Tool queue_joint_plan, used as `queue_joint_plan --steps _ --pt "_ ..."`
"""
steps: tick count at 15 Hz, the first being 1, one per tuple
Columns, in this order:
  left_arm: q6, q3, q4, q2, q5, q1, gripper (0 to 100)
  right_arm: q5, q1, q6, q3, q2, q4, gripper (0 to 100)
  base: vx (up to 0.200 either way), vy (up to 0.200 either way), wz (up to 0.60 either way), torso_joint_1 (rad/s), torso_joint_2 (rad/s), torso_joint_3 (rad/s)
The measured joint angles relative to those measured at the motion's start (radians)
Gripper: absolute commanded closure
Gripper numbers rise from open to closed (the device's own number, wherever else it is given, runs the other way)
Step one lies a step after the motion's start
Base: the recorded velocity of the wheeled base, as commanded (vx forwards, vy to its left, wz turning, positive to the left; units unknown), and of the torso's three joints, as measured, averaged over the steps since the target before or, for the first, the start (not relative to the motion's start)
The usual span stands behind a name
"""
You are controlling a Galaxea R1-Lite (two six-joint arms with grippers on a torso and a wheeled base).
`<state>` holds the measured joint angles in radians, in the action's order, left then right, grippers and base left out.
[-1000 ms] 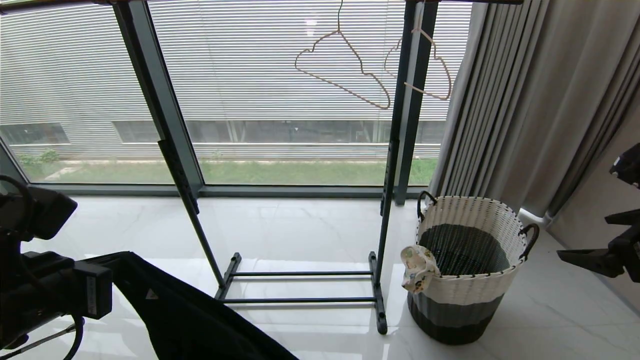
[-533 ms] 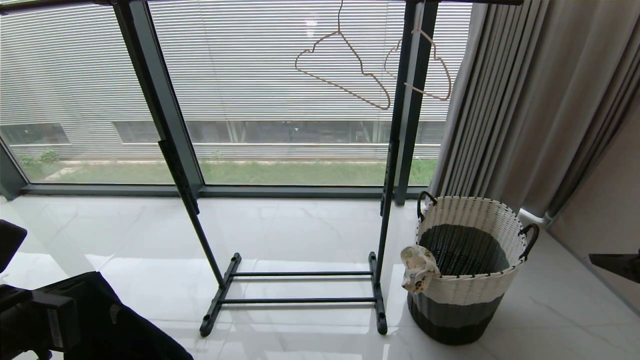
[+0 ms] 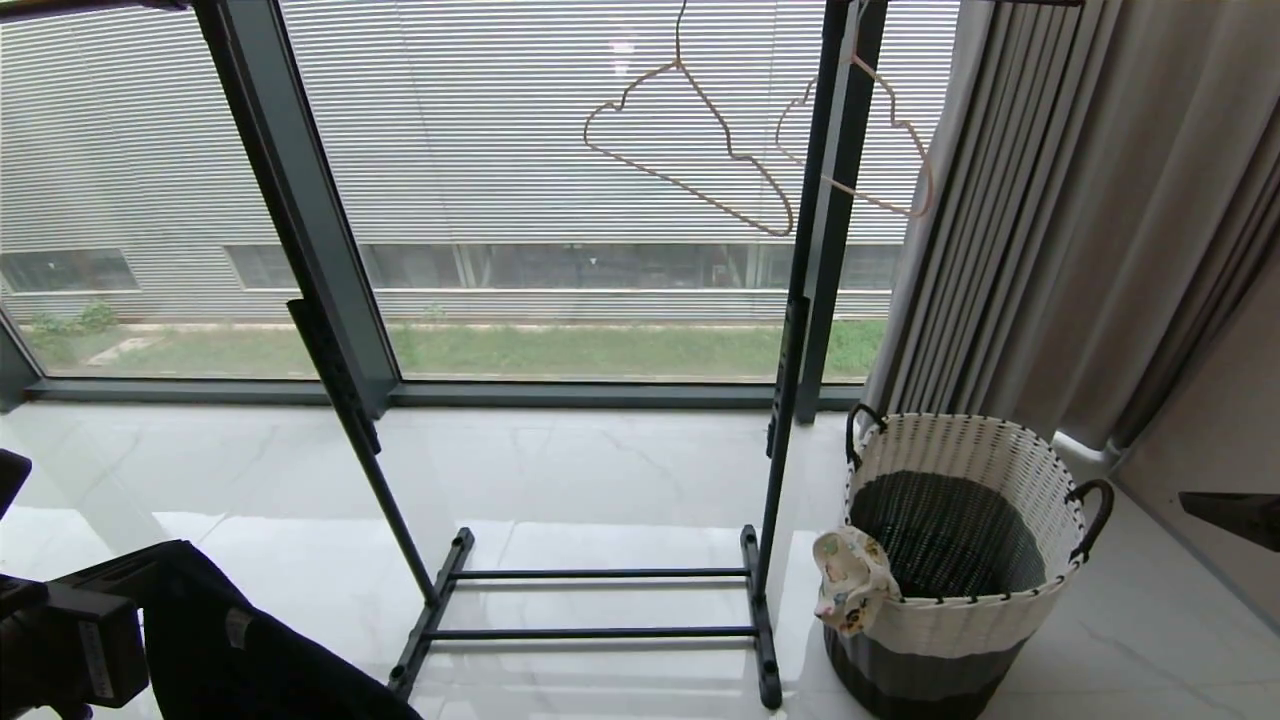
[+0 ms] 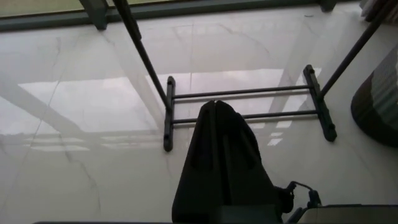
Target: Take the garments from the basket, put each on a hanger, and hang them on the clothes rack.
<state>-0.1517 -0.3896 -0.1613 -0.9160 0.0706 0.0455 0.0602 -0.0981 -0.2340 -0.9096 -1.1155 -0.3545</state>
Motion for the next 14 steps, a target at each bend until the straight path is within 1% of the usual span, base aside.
queue_joint_plan --steps 1,3,5,9,12,14 --pt "0.0 0.0 0.0 0.001 0.0 0.0 100 0.0 0.0 0.0 0.0 -0.001 0.003 0 0.2 0.0 0.0 0.002 0.0 0.002" --pt "0.0 0.0 0.0 0.002 0.0 0.0 100 -0.001 0.0 0.001 0.0 -0.001 0.005 0 0.0 0.0 0.0 0.0 0.0 0.0" --pt "0.0 0.0 0.0 0.005 -0.001 0.0 100 -0.002 0.0 0.003 0.005 -0.003 0.018 0 0.0 0.0 0.0 0.058 -0.13 -0.119" --pt "0.001 0.0 -0.001 0.014 -0.007 0.002 100 -0.003 -0.002 0.02 0.007 -0.01 0.064 0 0.0 0.0 0.0 0.134 -0.4 -0.255" --pt "0.001 0.0 -0.001 0.017 -0.007 0.002 100 -0.004 -0.006 0.061 0.008 -0.017 0.088 0 0.0 0.0 0.0 0.18 -0.46 -0.281" --pt "0.002 0.0 -0.001 0.017 -0.007 0.002 100 -0.004 -0.007 0.12 0.008 -0.024 0.121 0 0.0 0.0 0.0 0.19 -0.47 -0.286"
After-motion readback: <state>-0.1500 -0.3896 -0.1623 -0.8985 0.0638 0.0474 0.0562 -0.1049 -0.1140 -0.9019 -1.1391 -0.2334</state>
